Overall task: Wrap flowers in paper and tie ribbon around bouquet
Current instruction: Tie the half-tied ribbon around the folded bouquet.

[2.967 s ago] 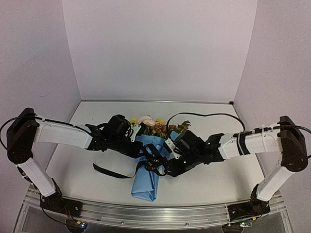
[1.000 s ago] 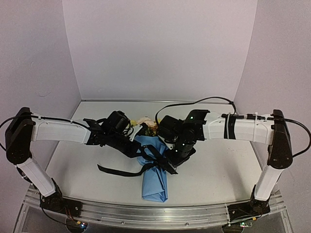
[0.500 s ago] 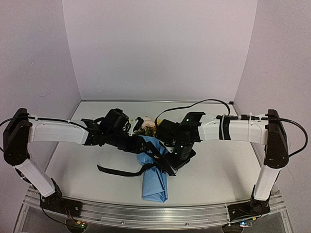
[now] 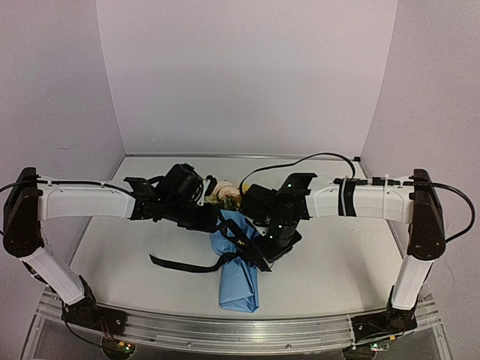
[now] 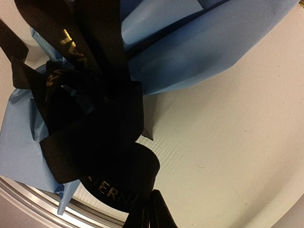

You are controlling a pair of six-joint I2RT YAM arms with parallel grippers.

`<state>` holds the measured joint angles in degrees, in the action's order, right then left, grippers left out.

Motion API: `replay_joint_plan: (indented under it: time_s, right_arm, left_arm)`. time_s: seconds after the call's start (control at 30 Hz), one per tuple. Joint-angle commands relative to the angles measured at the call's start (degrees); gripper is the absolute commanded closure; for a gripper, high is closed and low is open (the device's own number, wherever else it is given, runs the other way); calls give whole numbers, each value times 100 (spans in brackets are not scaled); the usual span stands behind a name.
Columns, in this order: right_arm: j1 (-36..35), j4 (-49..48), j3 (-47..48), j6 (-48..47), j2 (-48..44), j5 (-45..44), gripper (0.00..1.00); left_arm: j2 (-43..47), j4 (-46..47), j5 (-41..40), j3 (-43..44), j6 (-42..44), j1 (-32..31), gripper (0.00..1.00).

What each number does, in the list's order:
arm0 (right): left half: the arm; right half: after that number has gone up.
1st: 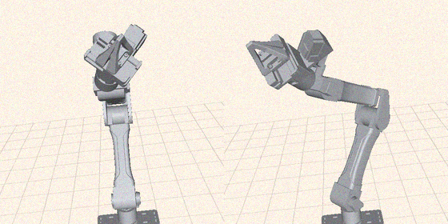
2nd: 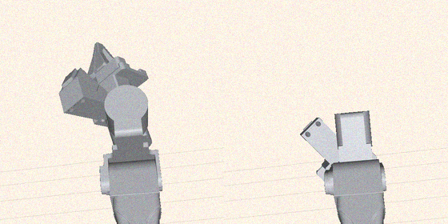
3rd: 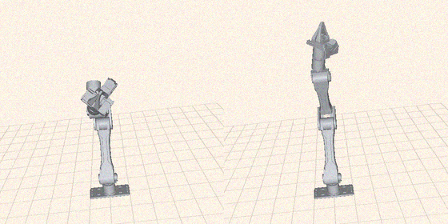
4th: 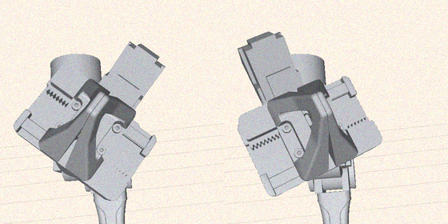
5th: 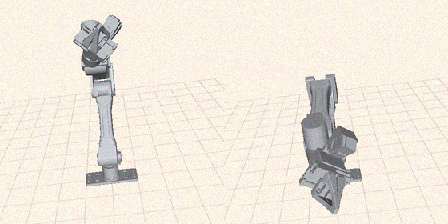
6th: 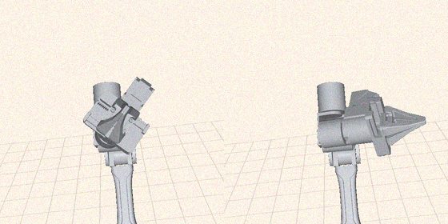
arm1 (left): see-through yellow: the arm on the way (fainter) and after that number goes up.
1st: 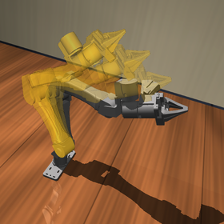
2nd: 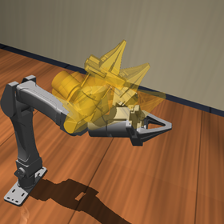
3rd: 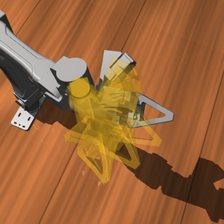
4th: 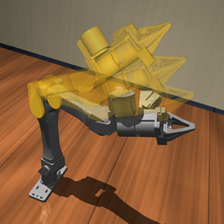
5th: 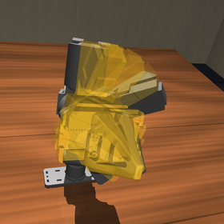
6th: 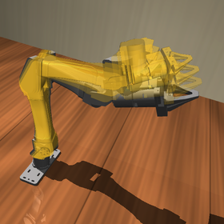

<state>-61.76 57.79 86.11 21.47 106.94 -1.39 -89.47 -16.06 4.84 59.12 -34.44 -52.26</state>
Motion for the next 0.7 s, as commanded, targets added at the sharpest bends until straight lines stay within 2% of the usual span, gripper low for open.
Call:
replay_joint_plan:
  time_s: [0.0,0.1,0.2,0.47,0.57,0.67]
  right_arm:
    - [6,-118,-77,76,-6,-21,100]
    - [1,-197,-156,80,-50,-65,100]
    - [5,-293,-240,109,-99,-130,100]
    - [14,-709,-662,368,-313,-334,100]
    - [22,-773,-719,401,-331,-350,100]
    - [23,-781,-733,411,-323,-345,100]
  left_arm:
    - [-189,-302,-20,910,1428,95,52]
    - [-617,-822,484,1427,2336,147,52]
    - [-1194,-1378,685,2006,2832,183,54]
    - [-1904,-1844,850,2568,3198,223,56]
    - [-1943,-1807,996,2602,3164,226,63]
    - [-1870,-1688,1052,2508,3045,225,76]
